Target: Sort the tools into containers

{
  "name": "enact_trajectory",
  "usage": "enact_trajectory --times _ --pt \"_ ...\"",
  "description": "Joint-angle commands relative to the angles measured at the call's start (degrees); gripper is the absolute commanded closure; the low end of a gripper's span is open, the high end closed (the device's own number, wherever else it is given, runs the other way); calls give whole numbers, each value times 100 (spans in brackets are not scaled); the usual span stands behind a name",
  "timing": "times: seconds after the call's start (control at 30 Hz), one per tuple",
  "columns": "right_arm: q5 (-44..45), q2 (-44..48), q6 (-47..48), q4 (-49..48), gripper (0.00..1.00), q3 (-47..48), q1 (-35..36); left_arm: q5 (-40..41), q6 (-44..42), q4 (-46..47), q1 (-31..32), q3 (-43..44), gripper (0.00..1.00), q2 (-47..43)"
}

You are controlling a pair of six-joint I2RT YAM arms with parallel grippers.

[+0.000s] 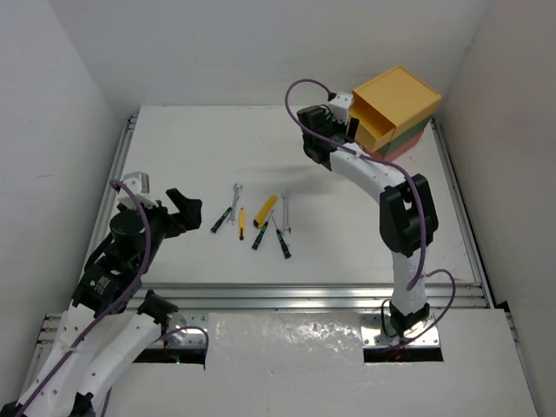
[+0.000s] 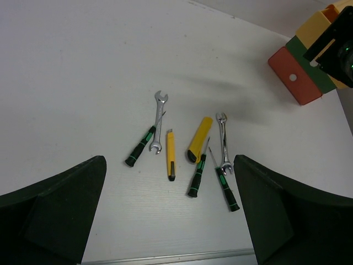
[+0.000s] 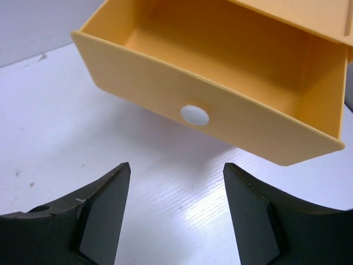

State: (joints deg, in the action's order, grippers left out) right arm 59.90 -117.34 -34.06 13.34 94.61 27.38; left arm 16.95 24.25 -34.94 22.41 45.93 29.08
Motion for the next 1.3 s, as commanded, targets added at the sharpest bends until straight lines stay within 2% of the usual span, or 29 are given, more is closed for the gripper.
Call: enact_trajectory --times 0.0,0.1,0.13,0.17,0.27,0.37,0.4,0.6,0.77,0.83,1.07,1.2,1.27 --pt "-425 492 13 141 30 119 13 72 -17 216 61 -23 0 -17" --pt "-1775 887 566 -312 31 -284 136 177 36 172 61 3 0 -8" --pt "-2737 1071 811 -332 31 -415 197 308 97 119 61 30 0 -25" --pt "-3190 1116 892 -272 31 -408 224 387 132 84 61 30 0 -34" --pt "-4142 889 778 843 31 12 356 783 299 -74 61 91 0 -34" --pt "-4074 416 595 2089 34 347 619 872 326 -118 61 91 0 10" --pt "-4083 327 429 2163 36 339 689 863 326 -110 61 100 0 36" --pt "-4249 80 58 2251 40 -222 1383 810 300 -110 61 91 0 273" --pt "-4759 264 84 2198 48 -812 1840 775 291 -92 61 91 0 291" --pt "-4830 299 67 2304 52 -1040 1911 749 282 -75 61 83 0 291" --pt "-4979 554 -13 2023 56 -1990 2088 678 256 -48 61 82 0 274" --pt "-5189 467 40 1944 65 -2183 2088 652 238 -48 61 65 0 239" --pt "-5479 422 84 1865 75 -2245 2123 634 238 -31 61 65 0 238"
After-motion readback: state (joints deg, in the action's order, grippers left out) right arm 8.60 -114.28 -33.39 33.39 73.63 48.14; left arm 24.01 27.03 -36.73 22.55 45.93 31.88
